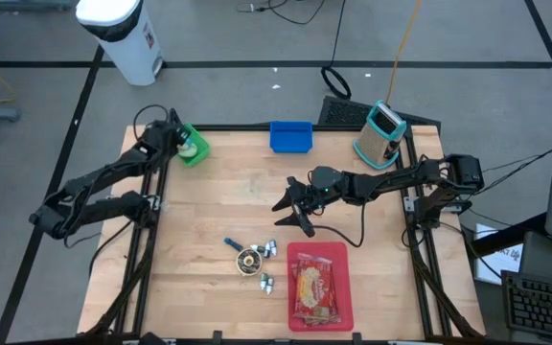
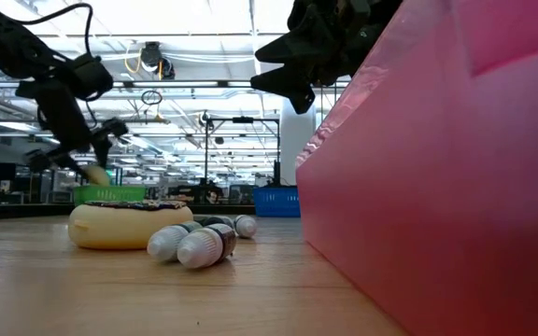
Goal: Pick & Place Food Item
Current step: Put the blue donut into the green bin
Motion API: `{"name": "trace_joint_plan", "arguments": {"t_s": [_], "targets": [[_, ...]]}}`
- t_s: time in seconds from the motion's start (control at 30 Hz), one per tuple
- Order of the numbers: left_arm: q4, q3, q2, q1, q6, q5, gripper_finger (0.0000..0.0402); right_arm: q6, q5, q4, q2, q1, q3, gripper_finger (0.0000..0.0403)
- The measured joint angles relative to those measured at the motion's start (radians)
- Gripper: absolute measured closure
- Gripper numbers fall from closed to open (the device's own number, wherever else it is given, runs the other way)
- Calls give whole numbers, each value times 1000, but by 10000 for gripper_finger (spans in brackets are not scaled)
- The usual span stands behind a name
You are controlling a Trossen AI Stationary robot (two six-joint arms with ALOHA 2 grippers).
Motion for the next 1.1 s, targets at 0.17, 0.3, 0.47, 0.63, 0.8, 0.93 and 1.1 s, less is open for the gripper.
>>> {"name": "trace_joint_plan", "arguments": {"t_s": [0.17, 0.3, 0.47, 0.63, 0.8, 0.93, 1.1], "targets": [[-104, 0, 0, 0, -20, -57, 236, 0, 0, 0, 0, 0, 0, 193], [-116, 0, 0, 0, 25, -84, 236, 0, 0, 0, 0, 0, 0, 193], [-98, 0, 0, 0, 27, -52, 236, -2, 0, 1, 0, 0, 0, 193], [14, 0, 1, -8, 38, -25, 236, -3, 0, 0, 0, 0, 0, 193], [60, 0, 1, -14, 52, -37, 236, -3, 0, 1, 0, 0, 0, 193], [14, 0, 1, -14, 38, -79, 236, -3, 0, 0, 0, 0, 0, 193], [7, 0, 1, -14, 45, -96, 236, -3, 0, 0, 0, 0, 0, 193]]}}
